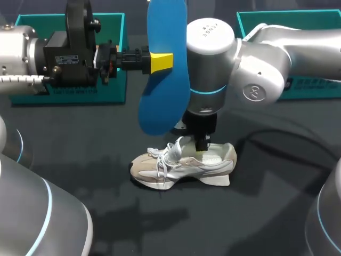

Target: Take the shoe out of the shoebox, open the shoe tongue, remove and reinsert the insole, then place the shoe into the shoebox

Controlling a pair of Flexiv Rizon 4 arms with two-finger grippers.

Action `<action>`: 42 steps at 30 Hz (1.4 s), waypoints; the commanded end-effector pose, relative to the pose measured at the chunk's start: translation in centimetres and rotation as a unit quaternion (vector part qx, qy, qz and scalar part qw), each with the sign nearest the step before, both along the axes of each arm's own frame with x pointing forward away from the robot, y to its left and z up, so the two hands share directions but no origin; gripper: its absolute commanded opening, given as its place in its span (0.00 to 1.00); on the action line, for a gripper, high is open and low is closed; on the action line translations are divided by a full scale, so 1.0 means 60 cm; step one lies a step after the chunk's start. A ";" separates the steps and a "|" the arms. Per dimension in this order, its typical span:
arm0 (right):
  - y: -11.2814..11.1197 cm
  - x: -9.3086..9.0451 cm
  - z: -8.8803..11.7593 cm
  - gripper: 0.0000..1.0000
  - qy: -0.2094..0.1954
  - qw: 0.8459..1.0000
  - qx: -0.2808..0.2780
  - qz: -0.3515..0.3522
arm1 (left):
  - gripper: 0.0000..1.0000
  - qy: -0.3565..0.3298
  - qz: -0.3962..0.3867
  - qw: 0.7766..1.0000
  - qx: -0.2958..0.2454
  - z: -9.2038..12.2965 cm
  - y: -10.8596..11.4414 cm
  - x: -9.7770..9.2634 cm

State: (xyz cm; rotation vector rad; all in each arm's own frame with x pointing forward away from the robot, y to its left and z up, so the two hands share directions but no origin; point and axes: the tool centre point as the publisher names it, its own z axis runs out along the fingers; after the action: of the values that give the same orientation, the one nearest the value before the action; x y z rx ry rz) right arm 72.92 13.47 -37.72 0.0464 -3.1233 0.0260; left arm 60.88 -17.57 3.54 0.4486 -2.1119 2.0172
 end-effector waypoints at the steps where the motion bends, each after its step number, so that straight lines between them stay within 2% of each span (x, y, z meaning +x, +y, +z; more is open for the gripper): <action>1: 0.002 -0.005 0.013 0.00 0.019 0.999 -0.016 -0.026 | 0.00 0.000 0.001 1.000 0.000 -0.001 0.000 -0.002; 8: -0.010 -0.024 0.049 0.00 0.036 0.992 -0.026 -0.121 | 0.00 0.000 0.001 1.000 0.000 -0.001 0.000 -0.002; 10: -0.012 -0.031 0.061 0.00 0.041 0.984 -0.011 -0.172 | 0.00 0.000 0.001 1.000 0.000 -0.001 0.000 -0.002; 12: -0.014 -0.038 0.073 0.00 0.060 0.969 0.010 -0.241 | 0.00 0.000 0.001 1.000 0.000 -0.001 0.000 -0.002; 30: -0.014 -0.038 0.073 0.00 0.060 0.969 0.010 -0.241 | 0.00 0.000 0.001 1.000 0.000 -0.001 0.000 -0.002; 34: -0.019 -0.043 0.080 0.00 0.044 0.937 0.042 -0.343 | 0.00 0.000 0.001 1.000 0.000 -0.001 0.000 -0.002; 37: -0.030 -0.056 0.087 0.00 0.027 0.905 0.073 -0.418 | 0.00 0.000 0.001 1.000 0.000 -0.001 0.000 -0.002; 38: -0.034 -0.061 0.088 0.00 0.025 0.890 0.085 -0.448 | 0.00 0.000 0.001 1.000 0.000 -0.001 0.000 -0.002; 42: -0.035 -0.081 0.088 0.00 0.001 0.846 0.104 -0.523 | 0.00 0.000 0.001 1.000 0.000 -0.001 0.000 -0.002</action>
State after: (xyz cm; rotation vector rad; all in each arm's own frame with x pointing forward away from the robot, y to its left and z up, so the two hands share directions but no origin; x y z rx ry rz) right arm 69.85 12.66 -32.70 -1.1538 -2.7910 -0.0779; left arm 60.88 -17.57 3.54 0.4486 -2.1120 2.0171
